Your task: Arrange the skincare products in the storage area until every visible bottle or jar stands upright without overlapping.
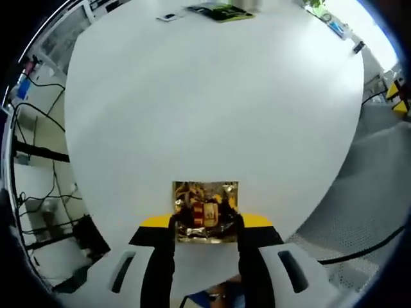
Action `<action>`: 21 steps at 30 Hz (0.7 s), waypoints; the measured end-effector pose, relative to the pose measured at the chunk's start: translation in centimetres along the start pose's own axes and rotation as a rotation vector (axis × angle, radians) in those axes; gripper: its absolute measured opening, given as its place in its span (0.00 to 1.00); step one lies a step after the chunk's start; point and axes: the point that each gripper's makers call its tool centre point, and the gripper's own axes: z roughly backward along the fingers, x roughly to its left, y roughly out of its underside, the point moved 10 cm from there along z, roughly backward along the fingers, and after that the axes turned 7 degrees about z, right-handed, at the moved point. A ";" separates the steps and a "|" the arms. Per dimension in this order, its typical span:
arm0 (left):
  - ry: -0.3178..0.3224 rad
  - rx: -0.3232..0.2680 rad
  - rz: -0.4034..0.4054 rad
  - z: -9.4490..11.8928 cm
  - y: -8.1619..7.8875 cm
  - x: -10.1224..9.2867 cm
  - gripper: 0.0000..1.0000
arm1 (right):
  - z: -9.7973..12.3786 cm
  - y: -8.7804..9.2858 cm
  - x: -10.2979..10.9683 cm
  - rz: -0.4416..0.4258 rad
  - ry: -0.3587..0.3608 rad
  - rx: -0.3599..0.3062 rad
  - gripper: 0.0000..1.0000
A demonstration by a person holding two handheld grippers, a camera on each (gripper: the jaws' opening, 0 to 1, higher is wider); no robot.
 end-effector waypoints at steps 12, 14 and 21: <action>0.005 -0.036 0.078 1.1 -0.7 -1.2 0.34 | 0.0 -0.1 0.2 0.022 -0.012 -0.004 0.04; 0.004 -0.056 0.067 1.7 -1.3 -1.6 0.34 | -0.1 -0.1 0.3 0.029 -0.018 -0.008 0.04; 0.016 -0.215 0.065 5.2 -3.3 -4.3 0.35 | -0.2 -0.2 0.5 0.024 -0.049 -0.020 0.06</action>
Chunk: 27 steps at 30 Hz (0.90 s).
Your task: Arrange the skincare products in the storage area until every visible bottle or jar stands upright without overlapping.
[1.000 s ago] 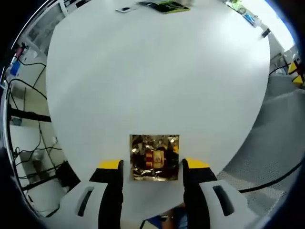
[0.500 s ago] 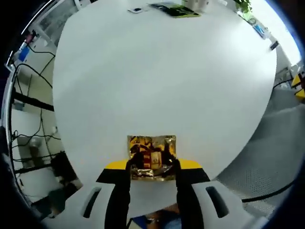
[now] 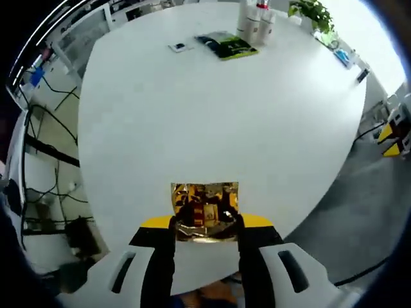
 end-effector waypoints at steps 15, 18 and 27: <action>0.003 -0.229 -0.011 5.2 0.5 -8.9 0.35 | -0.3 -1.4 1.3 0.052 -0.112 -0.077 0.32; -0.008 -0.241 -0.022 5.3 0.9 -9.3 0.35 | -0.2 -1.5 1.2 0.056 -0.110 -0.093 0.34; 0.009 -0.339 -0.022 5.3 2.1 -13.7 0.35 | 1.6 -1.3 -1.0 -0.048 -0.066 -0.159 0.38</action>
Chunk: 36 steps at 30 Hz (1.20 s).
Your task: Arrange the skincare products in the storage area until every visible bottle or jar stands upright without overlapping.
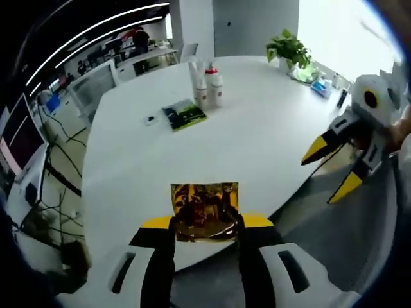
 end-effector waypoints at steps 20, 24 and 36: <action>0.052 -0.202 -0.106 -1.1 0.1 -6.7 0.36 | 1.6 -1.3 -1.6 -0.247 -0.062 -0.138 0.42; 0.032 -0.204 -0.154 -1.4 0.2 -7.0 0.36 | 1.3 -1.2 -1.5 -0.263 -0.076 -0.131 0.41; 0.066 -0.206 -0.346 -1.8 0.3 -8.5 0.36 | 0.7 -1.1 -1.9 -0.312 -0.104 -0.119 0.36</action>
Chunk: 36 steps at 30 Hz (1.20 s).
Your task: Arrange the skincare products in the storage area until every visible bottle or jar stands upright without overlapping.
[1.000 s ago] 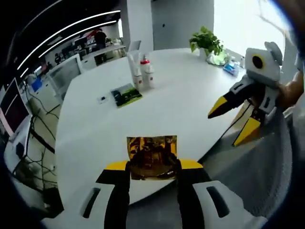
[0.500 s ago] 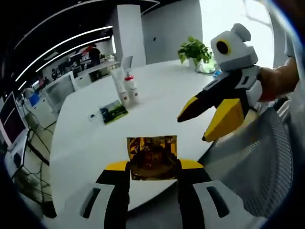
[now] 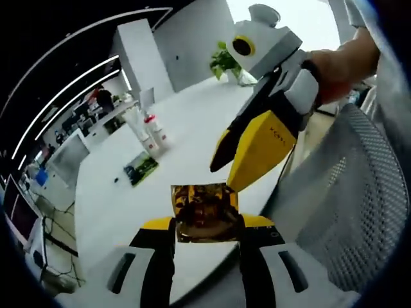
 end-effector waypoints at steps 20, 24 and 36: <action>0.032 -0.033 -0.137 0.0 -0.5 -1.0 0.36 | -2.8 0.1 -0.8 0.048 -0.034 0.120 0.05; 0.034 -0.030 -0.149 -0.1 -0.5 -1.1 0.36 | -3.0 0.3 -0.7 0.063 -0.058 0.160 0.00; 0.036 -0.101 0.028 0.6 -1.0 -0.2 0.31 | -1.3 -0.5 -1.8 -0.033 -0.053 0.002 0.00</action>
